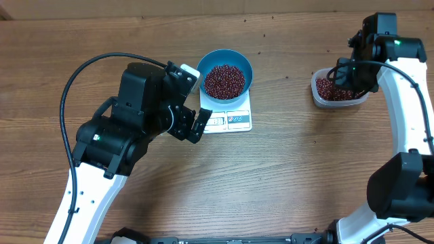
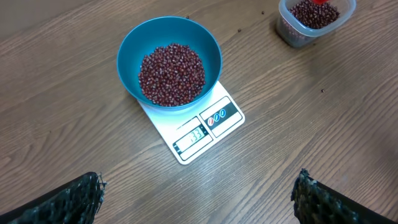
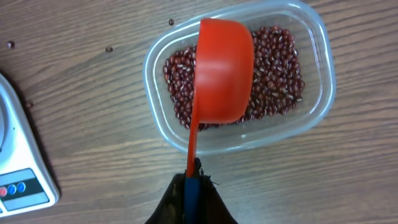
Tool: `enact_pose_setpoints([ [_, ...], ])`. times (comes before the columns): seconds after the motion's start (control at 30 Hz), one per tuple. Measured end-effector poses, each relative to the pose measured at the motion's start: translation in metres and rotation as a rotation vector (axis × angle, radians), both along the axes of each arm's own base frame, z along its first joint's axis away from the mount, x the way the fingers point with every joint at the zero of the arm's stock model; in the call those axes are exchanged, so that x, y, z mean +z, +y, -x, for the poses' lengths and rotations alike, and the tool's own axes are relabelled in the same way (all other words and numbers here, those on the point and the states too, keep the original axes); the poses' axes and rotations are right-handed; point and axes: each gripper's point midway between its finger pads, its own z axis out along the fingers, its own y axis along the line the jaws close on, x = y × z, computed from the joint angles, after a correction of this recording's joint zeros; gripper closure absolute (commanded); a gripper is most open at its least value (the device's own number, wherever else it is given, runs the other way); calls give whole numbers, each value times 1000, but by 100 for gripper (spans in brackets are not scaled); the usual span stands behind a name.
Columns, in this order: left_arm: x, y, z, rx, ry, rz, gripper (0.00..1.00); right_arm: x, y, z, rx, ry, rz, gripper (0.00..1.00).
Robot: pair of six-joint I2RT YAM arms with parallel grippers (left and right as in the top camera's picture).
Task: Scoop item into bowl and weigh 150g on scale
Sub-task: 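Dip the scoop into the bean tub with the right gripper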
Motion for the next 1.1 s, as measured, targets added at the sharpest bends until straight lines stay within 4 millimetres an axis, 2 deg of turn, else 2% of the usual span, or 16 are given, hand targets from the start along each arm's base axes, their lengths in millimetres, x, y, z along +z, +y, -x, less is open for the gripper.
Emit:
enact_pose_setpoints([
  [0.4, 0, 0, 0, 0, 0, 0, 0, -31, -1, -12, -1, -23, -1, 96],
  [0.73, 0, 0, 0, 0, 0, 0, 0, -69, 8, -16, 12, 52, -62, 96],
  [1.1, 0, 0, 0, 0, 0, 0, 0, -72, 21, -14, 22, 64, -176, 96],
])
